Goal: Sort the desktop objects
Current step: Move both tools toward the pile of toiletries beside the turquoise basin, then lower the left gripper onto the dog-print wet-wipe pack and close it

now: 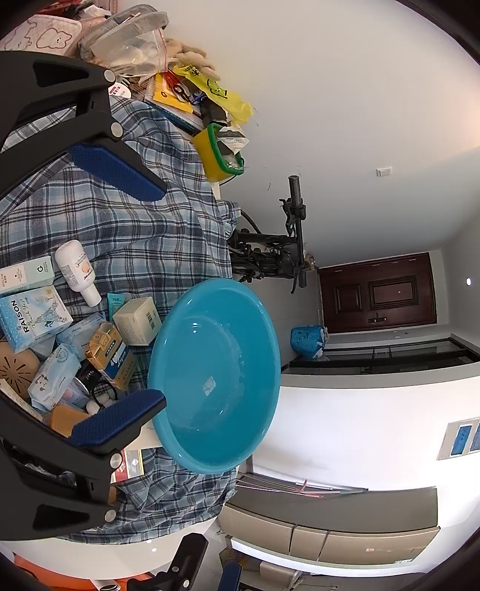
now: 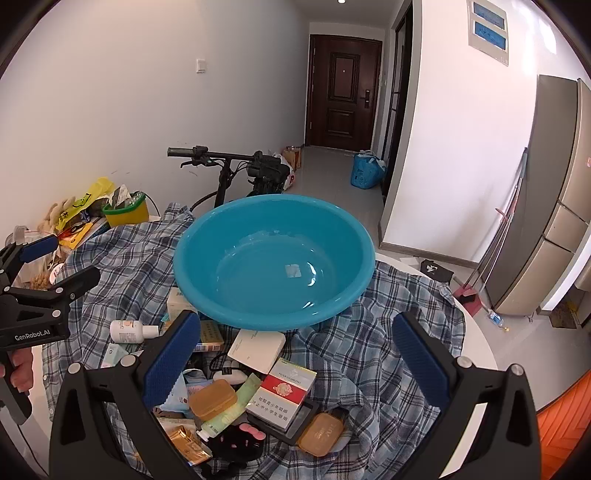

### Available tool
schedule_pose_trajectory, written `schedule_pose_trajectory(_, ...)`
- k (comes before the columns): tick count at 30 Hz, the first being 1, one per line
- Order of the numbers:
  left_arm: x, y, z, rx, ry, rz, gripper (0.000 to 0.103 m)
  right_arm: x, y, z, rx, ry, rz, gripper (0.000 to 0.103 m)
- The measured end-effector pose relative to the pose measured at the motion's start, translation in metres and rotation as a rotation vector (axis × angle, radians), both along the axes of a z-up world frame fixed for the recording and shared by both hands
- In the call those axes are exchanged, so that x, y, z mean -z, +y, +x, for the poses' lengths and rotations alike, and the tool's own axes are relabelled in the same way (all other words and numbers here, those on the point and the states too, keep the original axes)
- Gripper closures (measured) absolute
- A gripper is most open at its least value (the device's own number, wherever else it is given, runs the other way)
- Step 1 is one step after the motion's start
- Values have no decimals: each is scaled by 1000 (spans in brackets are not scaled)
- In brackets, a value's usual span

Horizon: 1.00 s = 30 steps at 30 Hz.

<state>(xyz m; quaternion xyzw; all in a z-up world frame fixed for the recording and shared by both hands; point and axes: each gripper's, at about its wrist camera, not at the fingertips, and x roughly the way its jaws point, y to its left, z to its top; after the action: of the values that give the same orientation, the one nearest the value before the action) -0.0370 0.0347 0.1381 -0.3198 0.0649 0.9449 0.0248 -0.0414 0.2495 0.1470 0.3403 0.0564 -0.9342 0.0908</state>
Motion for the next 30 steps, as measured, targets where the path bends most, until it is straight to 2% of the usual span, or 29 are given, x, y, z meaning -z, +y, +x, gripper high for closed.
schedule_pose_trajectory(5,12,3,-3,11,-67,-33,0,5,0,-2,-4,-46,3,0)
schedule_pose_trajectory(10,35,-1,-14,27,-234,8,0,17,-1,-4,-22,-127,6,0)
schedule_pose_trajectory(13,50,-2,-16,12,-302,-13,0,29,-1,-8,-31,-202,-3,0)
schedule_pose_trajectory(18,64,-6,-17,13,-354,-14,0,46,0,-12,-24,-270,-15,0)
schedule_pose_trajectory(21,68,-7,-18,14,-355,-13,0,54,0,-13,-28,-291,-25,0)
schedule_pose_trajectory(27,81,-6,-23,46,-361,-1,0,63,-2,-14,-30,-287,-22,1)
schedule_pose_trajectory(30,92,-4,-25,48,-375,-19,3,67,-4,-14,-49,-300,-17,9)
